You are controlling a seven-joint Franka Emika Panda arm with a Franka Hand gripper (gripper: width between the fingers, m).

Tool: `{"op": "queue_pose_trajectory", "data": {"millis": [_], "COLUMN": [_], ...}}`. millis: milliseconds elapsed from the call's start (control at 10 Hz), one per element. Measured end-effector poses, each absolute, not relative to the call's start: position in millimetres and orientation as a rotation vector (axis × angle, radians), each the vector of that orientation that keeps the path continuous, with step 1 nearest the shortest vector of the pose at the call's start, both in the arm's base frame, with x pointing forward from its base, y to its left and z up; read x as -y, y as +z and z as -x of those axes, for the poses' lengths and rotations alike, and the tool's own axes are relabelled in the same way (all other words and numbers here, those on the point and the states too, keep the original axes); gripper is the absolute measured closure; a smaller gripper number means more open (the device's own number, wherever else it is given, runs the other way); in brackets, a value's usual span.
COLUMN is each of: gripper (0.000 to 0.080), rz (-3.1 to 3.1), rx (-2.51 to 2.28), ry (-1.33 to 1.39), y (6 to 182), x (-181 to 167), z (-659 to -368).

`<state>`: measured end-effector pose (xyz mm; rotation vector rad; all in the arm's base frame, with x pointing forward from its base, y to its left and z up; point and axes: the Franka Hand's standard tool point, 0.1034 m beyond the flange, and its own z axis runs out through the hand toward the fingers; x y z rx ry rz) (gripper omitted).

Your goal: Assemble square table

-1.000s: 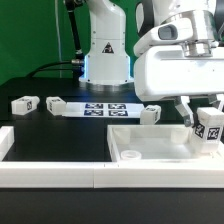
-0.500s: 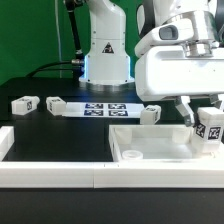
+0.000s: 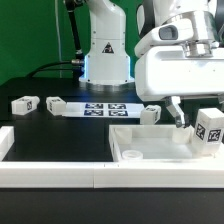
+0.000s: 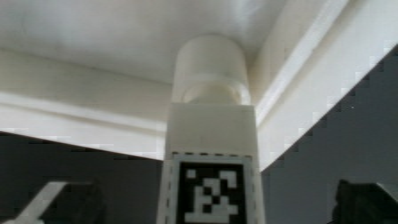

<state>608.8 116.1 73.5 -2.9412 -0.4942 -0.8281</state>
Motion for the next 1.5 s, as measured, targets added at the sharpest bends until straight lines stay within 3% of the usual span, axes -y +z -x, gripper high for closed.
{"op": "queue_pose_trajectory", "data": {"millis": [600,1300,1500], "gripper": [0.0150,0.0150,0.0150], "rz": [2.962,2.994,2.991], "rx": [0.490,0.481,0.460], "ry": [-0.722,0.073,0.162], "y": [83.3,83.5,80.7], "x": [-113,-121,-112], "z": [-623,-622,-627]}}
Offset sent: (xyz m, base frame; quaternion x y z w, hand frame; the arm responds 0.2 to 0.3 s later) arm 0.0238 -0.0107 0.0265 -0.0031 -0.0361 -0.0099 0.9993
